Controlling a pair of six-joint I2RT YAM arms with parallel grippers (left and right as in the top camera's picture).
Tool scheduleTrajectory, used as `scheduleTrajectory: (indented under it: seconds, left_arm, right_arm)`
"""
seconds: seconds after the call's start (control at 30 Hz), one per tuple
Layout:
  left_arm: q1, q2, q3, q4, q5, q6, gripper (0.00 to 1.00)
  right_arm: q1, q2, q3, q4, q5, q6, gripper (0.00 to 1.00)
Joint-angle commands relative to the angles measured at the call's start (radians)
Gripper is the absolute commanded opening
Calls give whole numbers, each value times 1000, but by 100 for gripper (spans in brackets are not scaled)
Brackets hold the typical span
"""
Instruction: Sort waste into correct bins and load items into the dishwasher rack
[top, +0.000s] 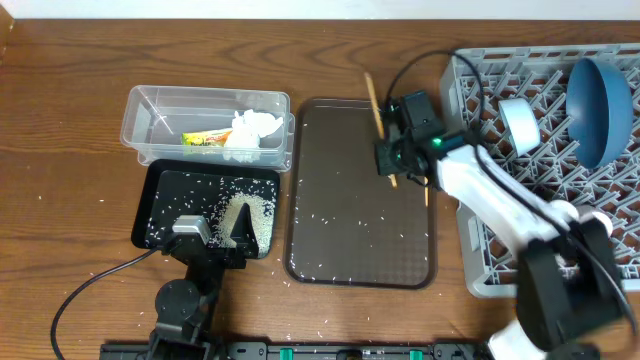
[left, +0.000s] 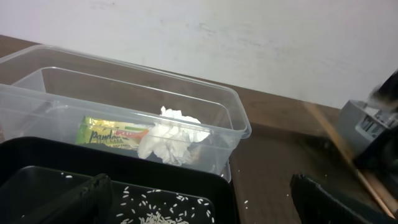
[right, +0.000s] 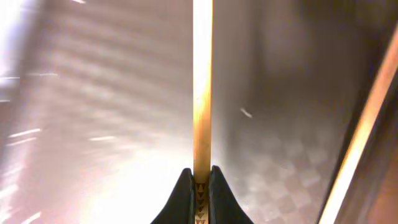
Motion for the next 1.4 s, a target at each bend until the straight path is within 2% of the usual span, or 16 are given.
scheduleTrajectory:
  seconds: [0.0,0.13,0.3,0.53,0.77,1.1,1.2,1.37]
  left_arm:
    - [5,-5,-28,-23,-11,2,94]
    - [5,-5,-28,-23,-11,2,94]
    - [5,-5,-28,-23,-11,2,94]
    - [5,-5,-28,-23,-11,2,94]
    - [5,-5,-28,-23,-11,2,94]
    - [5,-5,-28,-23,-11,2,94]
    - [5,-5,-28,-23,-11,2,94]
    - [5,-5,-28,-23,-11,2,94]
  right_arm:
    - [57,-146,17,7,-87,-195,1]
    - [148,-236,63,-16,-87,-239,1]
    - [250,-213,216,-127,-60,-245,1]
    - [277,-28,518,-238,-34,-338,1]
    - [271,227,727,-220,-34,-454,1]
    - [280,438,745,7,-78,-544,1]
    - [289,463,745,14,-128,-596,1]
    - [318,465,745,-17,-118,-599,1]
